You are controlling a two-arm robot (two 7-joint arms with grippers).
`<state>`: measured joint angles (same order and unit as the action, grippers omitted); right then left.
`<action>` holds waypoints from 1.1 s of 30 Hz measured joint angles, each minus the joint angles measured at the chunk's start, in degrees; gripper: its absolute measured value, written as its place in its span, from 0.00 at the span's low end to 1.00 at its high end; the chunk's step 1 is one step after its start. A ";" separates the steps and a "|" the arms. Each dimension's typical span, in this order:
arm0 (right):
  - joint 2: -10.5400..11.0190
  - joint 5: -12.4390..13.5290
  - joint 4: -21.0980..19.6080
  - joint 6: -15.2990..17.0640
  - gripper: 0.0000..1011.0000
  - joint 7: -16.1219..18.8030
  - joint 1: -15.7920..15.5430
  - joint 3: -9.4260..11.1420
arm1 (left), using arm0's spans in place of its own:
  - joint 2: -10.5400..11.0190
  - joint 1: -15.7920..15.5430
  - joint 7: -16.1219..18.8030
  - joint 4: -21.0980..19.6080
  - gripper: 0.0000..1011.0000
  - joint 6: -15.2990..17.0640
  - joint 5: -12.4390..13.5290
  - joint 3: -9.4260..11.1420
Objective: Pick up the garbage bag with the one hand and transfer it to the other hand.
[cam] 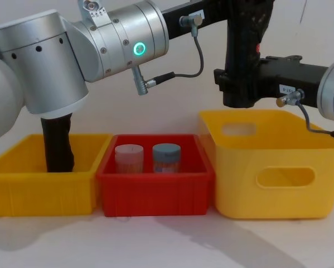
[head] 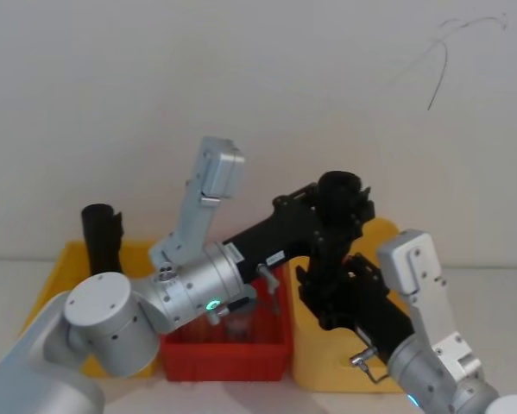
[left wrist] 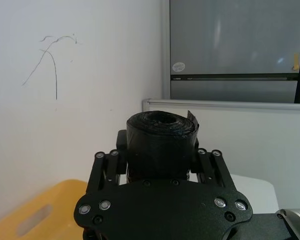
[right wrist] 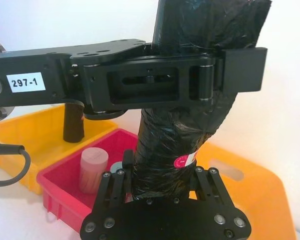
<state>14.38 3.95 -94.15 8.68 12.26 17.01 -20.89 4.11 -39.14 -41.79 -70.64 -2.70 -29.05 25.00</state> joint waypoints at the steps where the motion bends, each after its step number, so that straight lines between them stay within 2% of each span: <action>1: -0.01 -0.01 0.01 0.01 0.57 0.00 0.01 0.00 | 0.00 0.00 0.00 0.00 0.66 0.00 0.00 0.00; 14: -0.10 -0.14 0.12 0.07 0.57 -0.06 0.13 -0.06 | 0.11 0.05 0.01 -0.19 0.99 -0.04 -0.05 0.01; 23: -0.15 -0.19 0.17 0.09 0.57 -0.09 0.17 -0.06 | 0.71 0.59 0.17 -1.63 0.99 -0.38 -0.21 0.08; 33: -0.16 -0.22 0.18 0.09 0.57 -0.09 0.20 -0.05 | 2.19 2.35 1.33 -5.64 0.99 -0.13 -0.46 -0.03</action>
<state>14.22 3.73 -93.97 8.77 12.17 17.22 -20.94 6.30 -36.79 -40.46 -76.29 -2.84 -29.52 24.97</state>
